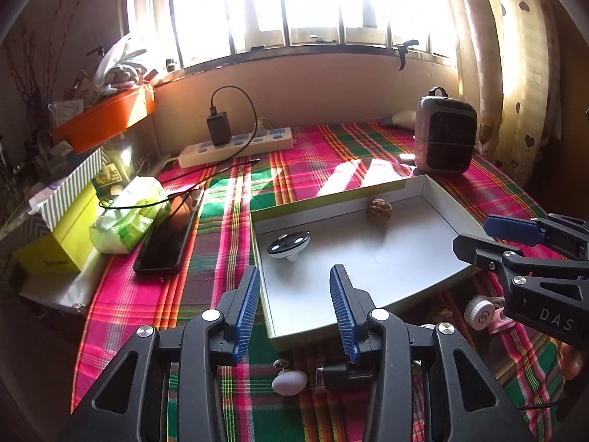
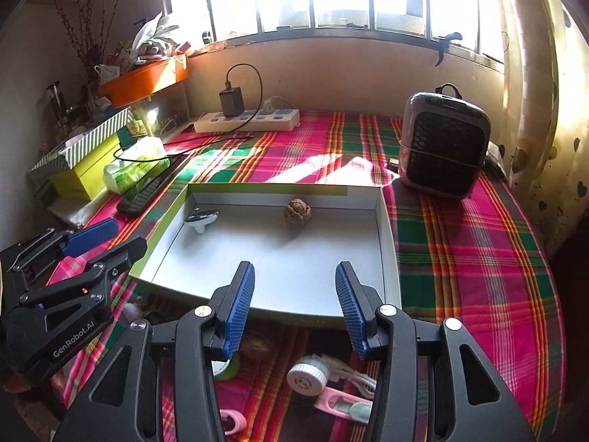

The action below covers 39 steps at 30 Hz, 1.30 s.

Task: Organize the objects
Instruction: 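Move both open grippers back out of the box toward the remaining objects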

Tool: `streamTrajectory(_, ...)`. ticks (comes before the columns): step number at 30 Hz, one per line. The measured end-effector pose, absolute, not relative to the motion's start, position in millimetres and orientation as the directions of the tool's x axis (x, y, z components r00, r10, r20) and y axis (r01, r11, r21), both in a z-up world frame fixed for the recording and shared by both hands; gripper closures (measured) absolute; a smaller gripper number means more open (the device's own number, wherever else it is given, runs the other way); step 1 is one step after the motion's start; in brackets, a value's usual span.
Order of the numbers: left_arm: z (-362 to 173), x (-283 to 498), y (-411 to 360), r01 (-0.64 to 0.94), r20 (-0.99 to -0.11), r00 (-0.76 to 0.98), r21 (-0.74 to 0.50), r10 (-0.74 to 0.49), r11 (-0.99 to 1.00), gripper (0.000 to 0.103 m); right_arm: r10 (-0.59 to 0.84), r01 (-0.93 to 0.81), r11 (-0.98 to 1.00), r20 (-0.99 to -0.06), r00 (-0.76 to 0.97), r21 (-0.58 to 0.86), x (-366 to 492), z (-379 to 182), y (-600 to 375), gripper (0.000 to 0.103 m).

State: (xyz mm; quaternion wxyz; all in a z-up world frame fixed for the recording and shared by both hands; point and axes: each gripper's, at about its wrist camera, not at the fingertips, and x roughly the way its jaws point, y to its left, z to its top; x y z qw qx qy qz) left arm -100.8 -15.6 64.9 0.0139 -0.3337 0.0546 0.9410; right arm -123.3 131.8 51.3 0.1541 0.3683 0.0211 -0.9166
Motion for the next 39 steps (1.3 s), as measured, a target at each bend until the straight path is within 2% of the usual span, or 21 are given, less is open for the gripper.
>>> streamTrajectory(8,65.8,-79.4,-12.4,-0.056,-0.605,-0.796,0.119,-0.027,-0.991,0.065,-0.249,0.279,-0.958,-0.680,-0.690,0.068,-100.2,44.7,141.5,0.056)
streamTrajectory(20,48.5,-55.1,-3.0,-0.125,-0.654,-0.755,0.072,0.047,-0.990,0.065,-0.229,0.252,-0.965,-0.698,-0.678,0.072,-72.0,26.8,162.5,0.056)
streamTrajectory(24,41.2,-49.9,-4.0,-0.164,-0.674,-0.730,0.015,0.111,-0.986,0.065,-0.219,0.238,-0.969,-0.703,-0.677,0.072,-64.5,22.4,169.6,0.056)
streamTrajectory(28,32.5,-47.9,-6.7,-0.210,-0.705,-0.677,-0.091,0.212,-0.973,0.065,-0.211,0.226,-0.971,-0.702,-0.680,0.073,-59.3,19.4,176.8,0.056)
streamTrajectory(39,22.0,-36.8,18.8,-0.349,-0.716,-0.604,-0.157,0.350,-0.924,0.065,-0.185,0.200,-0.978,-0.721,-0.668,0.065,-57.4,9.8,193.3,0.056)
